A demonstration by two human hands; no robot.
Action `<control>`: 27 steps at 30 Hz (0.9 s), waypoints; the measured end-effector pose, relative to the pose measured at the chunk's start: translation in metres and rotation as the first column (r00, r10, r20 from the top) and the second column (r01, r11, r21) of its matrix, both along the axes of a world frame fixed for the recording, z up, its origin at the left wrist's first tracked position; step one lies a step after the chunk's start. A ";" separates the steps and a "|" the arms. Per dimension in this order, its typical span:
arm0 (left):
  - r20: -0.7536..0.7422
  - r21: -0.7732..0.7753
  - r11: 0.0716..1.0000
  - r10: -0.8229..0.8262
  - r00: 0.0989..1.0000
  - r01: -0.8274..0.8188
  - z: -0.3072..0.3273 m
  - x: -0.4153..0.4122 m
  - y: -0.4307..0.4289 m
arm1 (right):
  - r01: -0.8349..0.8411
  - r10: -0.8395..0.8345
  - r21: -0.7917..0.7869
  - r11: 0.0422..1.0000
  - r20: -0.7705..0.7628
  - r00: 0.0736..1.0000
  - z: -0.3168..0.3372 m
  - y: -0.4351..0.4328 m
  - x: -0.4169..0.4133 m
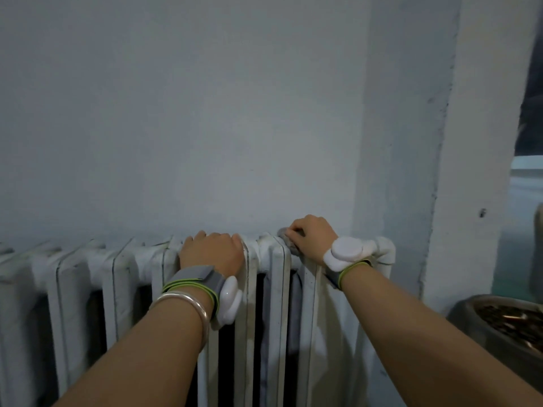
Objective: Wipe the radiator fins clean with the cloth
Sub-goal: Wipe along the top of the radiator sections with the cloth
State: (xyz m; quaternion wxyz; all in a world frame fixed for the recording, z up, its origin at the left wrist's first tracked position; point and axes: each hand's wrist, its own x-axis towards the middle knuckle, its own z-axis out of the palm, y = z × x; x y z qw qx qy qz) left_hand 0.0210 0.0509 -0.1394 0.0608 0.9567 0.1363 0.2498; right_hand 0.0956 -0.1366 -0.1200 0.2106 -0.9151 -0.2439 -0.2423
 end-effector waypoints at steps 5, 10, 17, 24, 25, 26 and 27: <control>-0.003 0.039 0.999 0.009 1.000 -0.008 -0.001 -0.001 0.001 | 0.019 -0.017 -0.016 1.000 0.104 0.994 -0.013 -0.008 -0.019; -0.014 0.083 0.997 0.003 1.000 -0.002 0.001 -0.004 -0.002 | -0.008 0.001 0.097 0.995 0.074 0.997 -0.006 -0.019 -0.034; -0.037 0.124 0.992 0.010 0.999 -0.005 -0.001 -0.002 0.000 | 0.061 -0.058 0.277 0.959 -0.020 0.998 0.015 0.004 -0.009; -0.030 0.094 0.995 0.020 0.999 -0.017 -0.003 -0.002 -0.002 | 0.204 -0.200 0.032 0.979 -0.088 0.976 -0.001 0.010 0.002; -0.029 0.093 0.996 0.016 0.999 -0.014 -0.003 -0.002 -0.002 | 0.212 -0.211 0.018 0.977 -0.063 0.976 -0.001 0.009 0.002; -0.030 0.090 0.996 0.014 0.999 -0.011 -0.002 -0.001 -0.001 | 0.220 -0.219 0.007 0.976 -0.037 0.975 -0.002 0.008 0.000; -0.035 0.083 0.997 0.011 0.999 -0.008 -0.001 -0.003 -0.003 | 0.226 -0.226 0.003 0.974 -0.005 0.974 -0.003 0.005 -0.004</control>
